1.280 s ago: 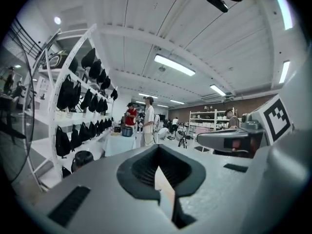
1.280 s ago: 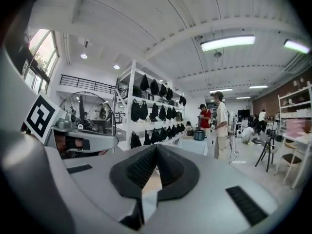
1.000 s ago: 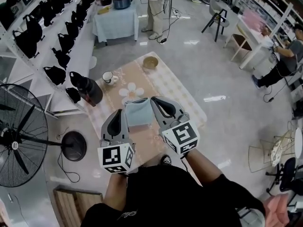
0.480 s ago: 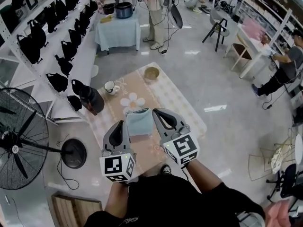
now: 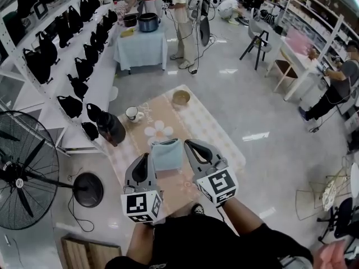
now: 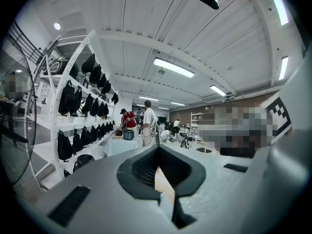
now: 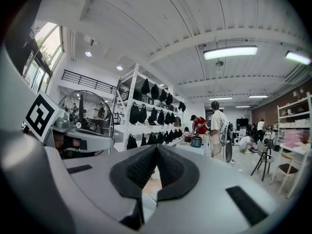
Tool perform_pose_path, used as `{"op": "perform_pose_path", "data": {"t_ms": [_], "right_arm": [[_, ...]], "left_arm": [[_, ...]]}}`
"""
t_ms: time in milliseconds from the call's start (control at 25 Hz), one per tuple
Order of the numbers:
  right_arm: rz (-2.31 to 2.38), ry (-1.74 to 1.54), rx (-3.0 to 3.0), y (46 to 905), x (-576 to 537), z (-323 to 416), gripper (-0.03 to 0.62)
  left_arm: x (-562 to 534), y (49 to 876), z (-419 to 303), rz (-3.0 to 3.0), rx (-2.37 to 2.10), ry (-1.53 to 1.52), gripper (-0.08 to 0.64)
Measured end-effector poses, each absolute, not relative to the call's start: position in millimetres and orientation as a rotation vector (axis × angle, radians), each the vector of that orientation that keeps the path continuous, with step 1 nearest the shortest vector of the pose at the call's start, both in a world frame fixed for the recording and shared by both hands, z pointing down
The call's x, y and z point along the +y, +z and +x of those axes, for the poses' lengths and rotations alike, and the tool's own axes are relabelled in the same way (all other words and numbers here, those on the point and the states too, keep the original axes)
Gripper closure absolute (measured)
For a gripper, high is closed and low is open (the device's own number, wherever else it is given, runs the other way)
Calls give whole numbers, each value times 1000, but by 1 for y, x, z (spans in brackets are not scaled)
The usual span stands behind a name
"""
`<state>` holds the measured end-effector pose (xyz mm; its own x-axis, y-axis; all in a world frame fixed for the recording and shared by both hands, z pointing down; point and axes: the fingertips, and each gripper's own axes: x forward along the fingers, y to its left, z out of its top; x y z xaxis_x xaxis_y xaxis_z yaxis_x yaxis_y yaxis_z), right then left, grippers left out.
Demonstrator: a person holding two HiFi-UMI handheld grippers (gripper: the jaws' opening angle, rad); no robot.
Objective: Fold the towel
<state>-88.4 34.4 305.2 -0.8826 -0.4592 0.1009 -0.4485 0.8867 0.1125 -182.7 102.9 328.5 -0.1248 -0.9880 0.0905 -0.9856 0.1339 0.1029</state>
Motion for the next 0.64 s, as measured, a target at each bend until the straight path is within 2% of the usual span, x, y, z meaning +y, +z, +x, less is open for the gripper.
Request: {"op": "perform_pose_path", "data": {"t_ms": [640], "right_arm": [[737, -91, -2899, 315, 46, -85, 592]], "left_arm": [[117, 345, -185, 1968, -2208, 2, 555]]}}
